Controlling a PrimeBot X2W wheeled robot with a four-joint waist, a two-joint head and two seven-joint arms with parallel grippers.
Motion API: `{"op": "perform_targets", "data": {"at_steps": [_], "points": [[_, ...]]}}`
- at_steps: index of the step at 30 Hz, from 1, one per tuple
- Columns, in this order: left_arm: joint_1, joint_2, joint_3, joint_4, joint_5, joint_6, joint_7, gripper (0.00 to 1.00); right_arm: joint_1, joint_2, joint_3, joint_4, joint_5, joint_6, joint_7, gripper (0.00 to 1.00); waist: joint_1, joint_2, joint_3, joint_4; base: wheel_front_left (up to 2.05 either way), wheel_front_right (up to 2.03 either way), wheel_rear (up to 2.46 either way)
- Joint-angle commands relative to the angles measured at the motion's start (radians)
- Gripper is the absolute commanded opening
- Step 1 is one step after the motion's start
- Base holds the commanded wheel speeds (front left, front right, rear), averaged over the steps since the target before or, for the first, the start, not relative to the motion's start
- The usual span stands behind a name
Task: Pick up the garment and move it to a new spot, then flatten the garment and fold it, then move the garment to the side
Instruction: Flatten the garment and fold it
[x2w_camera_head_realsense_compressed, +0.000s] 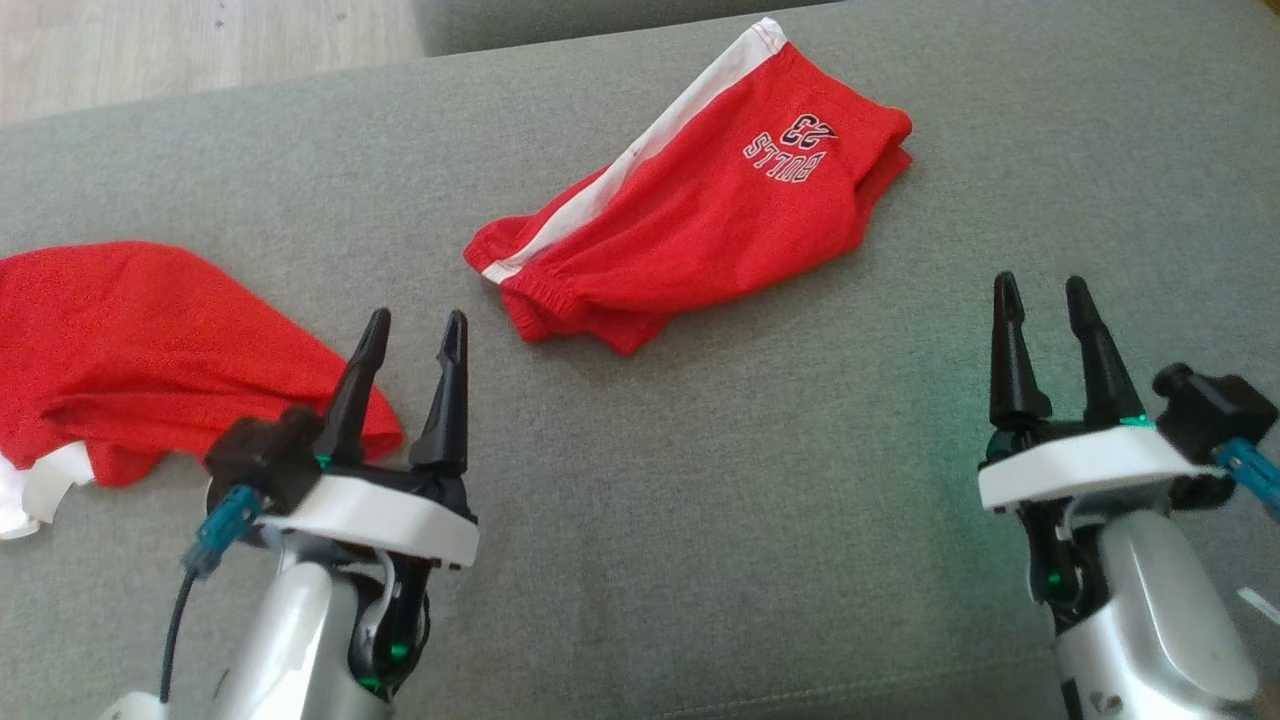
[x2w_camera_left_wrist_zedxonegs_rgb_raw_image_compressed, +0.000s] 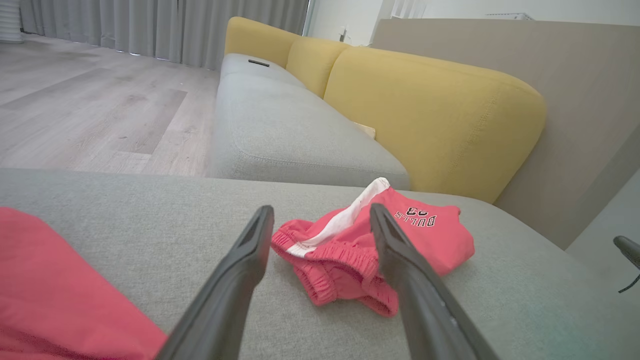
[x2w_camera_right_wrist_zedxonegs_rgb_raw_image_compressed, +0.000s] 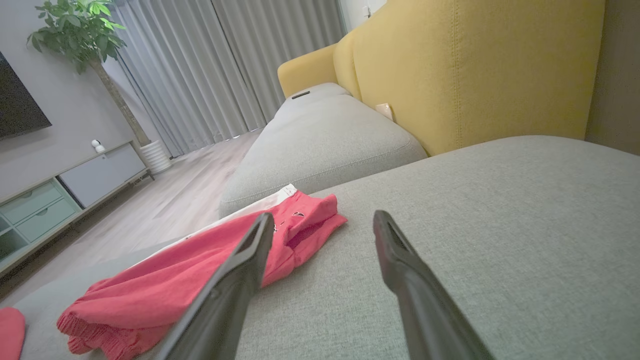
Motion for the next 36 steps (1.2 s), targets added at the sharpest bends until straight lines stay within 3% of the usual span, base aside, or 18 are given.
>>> {"op": "perform_targets", "data": {"at_steps": [1, 9, 14, 24, 29, 36], "points": [[-0.02, 0.0, 0.049, -0.039, 0.012, -0.007, -0.005, 1.0, -0.014, 0.01, 0.009, -0.054, -0.013, -0.001, 0.006, 1.0, 0.0001, -0.0001, 0.002, 0.003, 0.0, 0.0, 0.0], [-0.046, -0.006, 0.043, -0.048, 0.02, -0.032, -0.005, 1.0, -0.022, 0.02, -0.037, -0.131, -0.051, -0.001, 0.078, 1.0, 0.0001, -0.0001, 0.048, 0.052, 0.0, 0.0, 0.0], [-0.069, -0.007, 0.022, -0.053, 0.006, -0.034, -0.005, 1.0, -0.079, 0.021, -0.083, -0.12, -0.005, -0.001, 0.162, 1.0, 0.0001, -0.0001, 0.084, 0.094, 0.0, 0.0, 0.0], [-0.095, -0.007, -0.05, -0.047, -0.039, -0.026, -0.005, 1.0, -0.303, 0.023, -0.261, 0.077, 0.123, -0.001, 0.399, 1.0, 0.0001, -0.0001, 0.153, 0.206, 0.0, 0.0, 0.0], [-0.105, -0.007, -0.076, -0.048, -0.056, -0.025, -0.005, 1.0, -0.419, 0.024, -0.381, 0.23, 0.043, -0.001, 0.441, 1.0, 0.0001, -0.0001, 0.162, 0.257, 0.0, 0.0, 0.0], [-0.105, -0.007, -0.1, -0.061, -0.083, -0.013, -0.005, 1.0, -0.531, 0.024, -0.637, 0.42, -0.196, -0.001, 0.468, 1.0, 0.0001, -0.0001, 0.156, 0.304, 0.0, 0.0, 0.0]]}}
